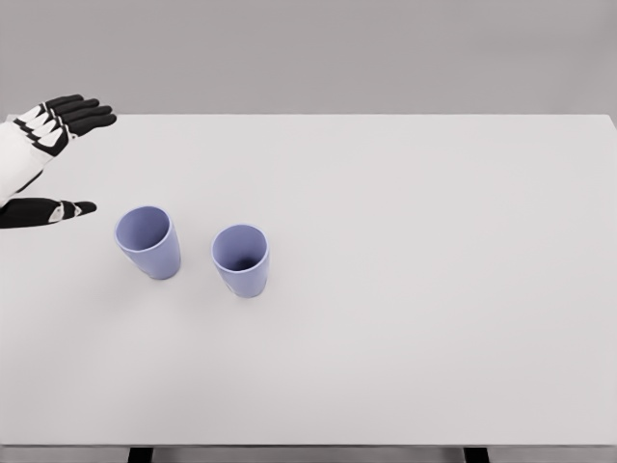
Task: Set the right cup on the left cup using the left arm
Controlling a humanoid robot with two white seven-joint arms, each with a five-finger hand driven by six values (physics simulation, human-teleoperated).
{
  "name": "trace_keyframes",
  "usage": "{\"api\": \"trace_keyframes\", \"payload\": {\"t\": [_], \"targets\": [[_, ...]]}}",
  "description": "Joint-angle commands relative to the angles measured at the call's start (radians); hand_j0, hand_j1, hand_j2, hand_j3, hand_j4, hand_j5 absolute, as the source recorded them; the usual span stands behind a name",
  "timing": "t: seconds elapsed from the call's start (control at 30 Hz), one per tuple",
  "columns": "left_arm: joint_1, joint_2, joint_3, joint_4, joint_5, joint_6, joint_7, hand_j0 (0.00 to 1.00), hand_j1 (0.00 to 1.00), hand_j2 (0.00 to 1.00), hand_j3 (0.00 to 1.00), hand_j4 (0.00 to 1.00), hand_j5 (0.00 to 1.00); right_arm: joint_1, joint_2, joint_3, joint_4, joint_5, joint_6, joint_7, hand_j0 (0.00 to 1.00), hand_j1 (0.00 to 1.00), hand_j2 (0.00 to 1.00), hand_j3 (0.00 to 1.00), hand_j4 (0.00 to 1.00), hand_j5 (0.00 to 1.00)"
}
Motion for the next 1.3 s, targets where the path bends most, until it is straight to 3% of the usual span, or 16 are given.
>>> {"api": "trace_keyframes", "payload": {"t": [0.0,0.17,0.33,0.4,0.43,0.47,0.53,0.6,0.77,0.83,0.93,1.03,1.07,1.13,1.17,1.27], "targets": [[0.000,0.002,-0.003,0.000,0.005,0.000,0.001,1.00,1.00,1.00,1.00,1.00,1.00,0.002,0.000,-0.011,0.004,-0.004,0.001,0.001,1.00,1.00,1.00,1.00,1.00,1.00],[-0.003,0.007,-0.003,0.000,-0.004,0.000,0.001,1.00,1.00,1.00,1.00,1.00,1.00,0.002,0.000,-0.006,0.004,-0.001,0.002,0.001,1.00,1.00,1.00,1.00,1.00,1.00],[-0.011,0.013,-0.002,0.003,-0.119,0.000,0.002,1.00,1.00,1.00,1.00,1.00,1.00,0.002,0.000,-0.005,0.004,0.001,0.002,-0.001,1.00,1.00,1.00,1.00,1.00,1.00],[-0.037,0.008,0.009,0.007,-0.122,0.000,0.002,1.00,1.00,1.00,1.00,1.00,1.00,0.002,0.000,-0.005,0.004,0.001,0.002,-0.001,1.00,1.00,1.00,1.00,1.00,1.00],[-0.106,0.015,-0.002,0.012,-0.131,0.000,-0.053,1.00,1.00,1.00,1.00,1.00,1.00,0.002,0.000,-0.005,0.004,0.001,0.002,-0.001,1.00,1.00,1.00,1.00,1.00,1.00],[-0.161,0.034,-0.008,0.018,-0.107,0.000,-0.221,1.00,1.00,1.00,1.00,1.00,1.00,0.002,0.000,-0.005,0.004,0.001,0.002,-0.001,1.00,1.00,1.00,1.00,1.00,1.00],[-0.163,0.056,-0.032,0.027,0.129,0.000,-0.553,1.00,1.00,1.00,1.00,1.00,1.00,0.002,0.000,-0.005,0.004,0.001,0.002,-0.001,1.00,1.00,1.00,1.00,1.00,1.00],[-0.176,0.070,-0.063,0.007,0.380,0.000,-0.599,1.00,1.00,1.00,1.00,1.00,1.00,0.002,0.000,-0.005,0.004,0.001,0.002,-0.001,1.00,1.00,1.00,1.00,1.00,1.00],[-0.399,0.077,-0.077,-0.002,0.484,0.000,-0.599,1.00,1.00,1.00,1.00,1.00,1.00,0.002,0.000,-0.005,0.004,0.001,0.002,-0.001,1.00,1.00,1.00,1.00,1.00,1.00],[-0.462,0.076,-0.150,-0.002,0.478,0.000,-0.599,1.00,1.00,1.00,1.00,1.00,1.00,0.002,0.000,-0.005,0.004,0.001,0.002,-0.001,1.00,1.00,1.00,1.00,1.00,1.00],[-0.485,0.076,-0.204,0.000,0.435,0.000,-0.599,1.00,1.00,1.00,1.00,1.00,1.00,0.002,0.000,-0.005,0.004,-0.001,0.002,-0.001,1.00,1.00,1.00,1.00,1.00,1.00],[-0.537,0.085,-0.316,0.000,0.389,0.000,-0.599,1.00,1.00,1.00,1.00,1.00,1.00,0.002,0.000,-0.005,0.004,-0.001,0.002,-0.001,1.00,1.00,1.00,1.00,1.00,1.00],[-0.584,0.085,-0.377,-0.002,0.386,0.000,-0.599,1.00,1.00,1.00,1.00,1.00,1.00,0.002,0.000,-0.005,0.004,-0.001,0.002,-0.001,1.00,1.00,1.00,1.00,1.00,1.00],[-0.730,0.074,-0.601,-0.002,0.380,0.000,-0.599,1.00,1.00,1.00,1.00,1.00,1.00,0.002,0.000,-0.005,0.004,0.001,0.002,-0.001,1.00,1.00,1.00,1.00,1.00,1.00],[-0.787,0.074,-0.669,-0.002,0.380,0.000,-0.599,1.00,1.00,1.00,1.00,1.00,1.00,0.002,0.000,-0.005,0.004,0.001,0.002,-0.001,1.00,1.00,1.00,1.00,1.00,1.00],[-0.845,0.064,-0.764,-0.003,0.322,0.000,-0.599,1.00,1.00,1.00,1.00,1.00,1.00,0.002,0.000,-0.005,0.004,0.001,0.002,-0.001,1.00,1.00,1.00,1.00,1.00,1.00]]}}
